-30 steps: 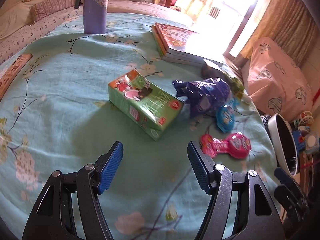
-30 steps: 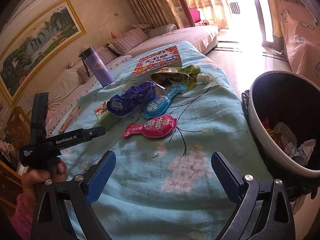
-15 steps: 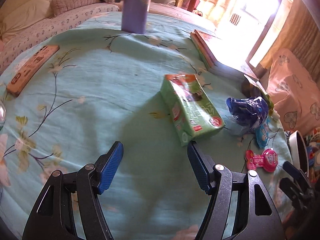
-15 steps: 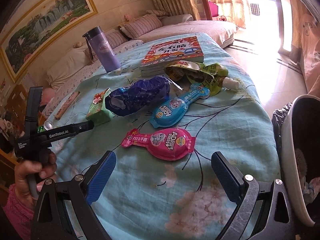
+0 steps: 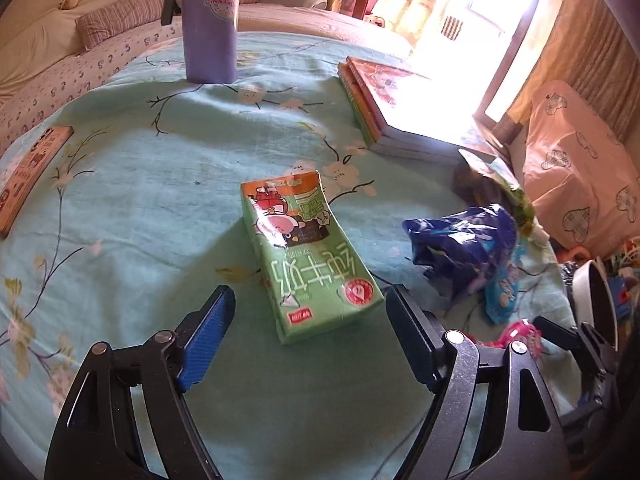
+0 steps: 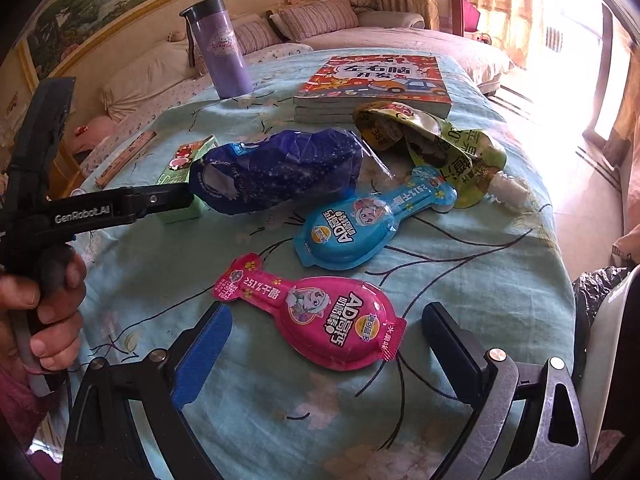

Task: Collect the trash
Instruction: 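Move left tool to the green juice box while right tool moves to pink candy pack, then close left tool on the green juice box while right tool grips the pink candy pack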

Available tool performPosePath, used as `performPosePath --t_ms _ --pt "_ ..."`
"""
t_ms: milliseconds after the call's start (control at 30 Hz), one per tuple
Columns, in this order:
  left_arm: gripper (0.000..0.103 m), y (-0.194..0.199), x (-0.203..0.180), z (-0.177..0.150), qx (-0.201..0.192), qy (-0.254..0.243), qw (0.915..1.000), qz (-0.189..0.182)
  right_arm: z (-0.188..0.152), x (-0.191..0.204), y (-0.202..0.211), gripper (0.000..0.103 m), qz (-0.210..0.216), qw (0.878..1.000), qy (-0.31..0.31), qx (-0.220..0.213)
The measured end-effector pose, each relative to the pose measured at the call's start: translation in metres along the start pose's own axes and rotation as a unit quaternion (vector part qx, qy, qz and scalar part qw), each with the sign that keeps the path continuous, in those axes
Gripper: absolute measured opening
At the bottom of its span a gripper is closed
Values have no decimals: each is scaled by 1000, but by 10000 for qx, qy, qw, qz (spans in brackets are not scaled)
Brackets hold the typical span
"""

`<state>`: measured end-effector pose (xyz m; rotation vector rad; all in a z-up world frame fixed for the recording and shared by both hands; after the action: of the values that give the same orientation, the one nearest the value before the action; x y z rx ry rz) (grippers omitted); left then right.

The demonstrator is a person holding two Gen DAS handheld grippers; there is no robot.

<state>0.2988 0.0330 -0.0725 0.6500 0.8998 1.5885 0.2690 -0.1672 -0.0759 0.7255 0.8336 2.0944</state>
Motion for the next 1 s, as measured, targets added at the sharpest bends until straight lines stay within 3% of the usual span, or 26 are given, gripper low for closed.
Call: performPosePath --t_ms 67,100,133,300,333,400,600,700,800,867,900,933,1000 --pt "78 -5 0 0 2 -21 10000 62 -1 1 1 83 -85 10000 40 -19" --pt "70 -5 1 -1 -37 -34 10000 75 -3 2 3 68 -170 9998 65 -29" --pt "56 -4 1 -2 -83 -72 9999 61 -4 2 4 61 -262 9996 78 -30" --pt "54 8 5 -11 -202 -152 9996 -106 -18 -3 20 52 -107 9995 -245 -161" --pt "54 12 6 -14 -215 -168 9995 -155 -21 -3 23 31 -71 9993 -322 -192" --pt "53 21 6 -21 -253 -189 9992 -264 -30 -6 33 15 179 9976 -601 -302" --pt "53 48 0 -48 -295 -352 9975 -543 -51 -6 42 3 98 9964 -796 -278" --pt "53 60 -1 -59 -304 -393 9967 -636 -54 -3 49 3 130 9958 -834 -349" --pt "53 70 1 -66 -328 -384 9963 -702 -55 -2 54 14 90 9949 -911 -415" --pt "52 74 2 -70 -331 -361 9961 -740 -56 -3 58 30 48 9940 -962 -520" --pt "52 77 2 -72 -336 -362 9959 -762 -55 -5 59 49 6 9933 -999 -574" --pt "52 79 1 -74 -343 -379 9957 -770 -55 -5 59 61 -10 9928 -1025 -618" --pt "52 84 1 -78 -362 -406 9953 -800 -52 -9 57 62 -112 9916 -1098 -670"
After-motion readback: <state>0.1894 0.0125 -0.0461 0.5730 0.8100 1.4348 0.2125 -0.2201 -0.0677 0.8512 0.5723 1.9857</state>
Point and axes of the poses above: each gripper's, at about its wrist camera, not at the fingertips, and y roughly against the way its jaws point, x to its left, z to its top, the point moved 1 cm from there along -y, roughly the way its jaws point, and after that the axes turned 7 degrees about z, right-handed, at the moved point
